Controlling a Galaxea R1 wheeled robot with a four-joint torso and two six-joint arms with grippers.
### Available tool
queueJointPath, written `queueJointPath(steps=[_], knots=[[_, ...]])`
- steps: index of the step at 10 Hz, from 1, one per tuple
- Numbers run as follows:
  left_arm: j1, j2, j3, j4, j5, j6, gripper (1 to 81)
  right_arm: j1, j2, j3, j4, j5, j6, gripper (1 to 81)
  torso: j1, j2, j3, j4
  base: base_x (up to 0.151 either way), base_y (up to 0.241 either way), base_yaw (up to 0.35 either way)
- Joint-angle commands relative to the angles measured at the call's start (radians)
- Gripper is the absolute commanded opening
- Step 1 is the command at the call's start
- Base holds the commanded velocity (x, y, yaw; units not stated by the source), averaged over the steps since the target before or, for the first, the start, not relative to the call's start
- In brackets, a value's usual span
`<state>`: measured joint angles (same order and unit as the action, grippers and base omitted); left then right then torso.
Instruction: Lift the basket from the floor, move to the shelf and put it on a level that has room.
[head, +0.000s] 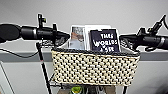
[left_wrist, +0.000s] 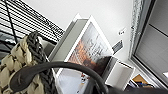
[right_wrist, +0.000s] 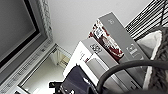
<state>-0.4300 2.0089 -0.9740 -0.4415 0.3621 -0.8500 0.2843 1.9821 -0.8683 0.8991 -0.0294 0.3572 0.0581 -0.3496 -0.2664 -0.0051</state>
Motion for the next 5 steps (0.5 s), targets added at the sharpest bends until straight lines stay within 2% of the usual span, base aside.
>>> queueJointPath(steps=[1,4,5], knots=[[-0.166,0.070,-0.119,-0.008,-0.029,0.006,1.0,0.192,0.066,-0.116,0.014,-0.001,0.000,1.0,0.000,0.000,0.000,0.000,0.000,0.000,0.000],[-0.213,0.114,-0.183,-0.013,-0.005,0.006,1.0,0.247,0.106,-0.182,0.017,-0.014,0.017,1.0,0.000,0.000,0.000,0.000,0.000,0.000,0.000],[-0.253,0.127,-0.184,-0.039,0.006,0.005,1.0,0.276,0.115,-0.195,0.014,-0.041,0.034,1.0,0.000,0.000,0.000,0.000,0.000,0.000,0.000]])
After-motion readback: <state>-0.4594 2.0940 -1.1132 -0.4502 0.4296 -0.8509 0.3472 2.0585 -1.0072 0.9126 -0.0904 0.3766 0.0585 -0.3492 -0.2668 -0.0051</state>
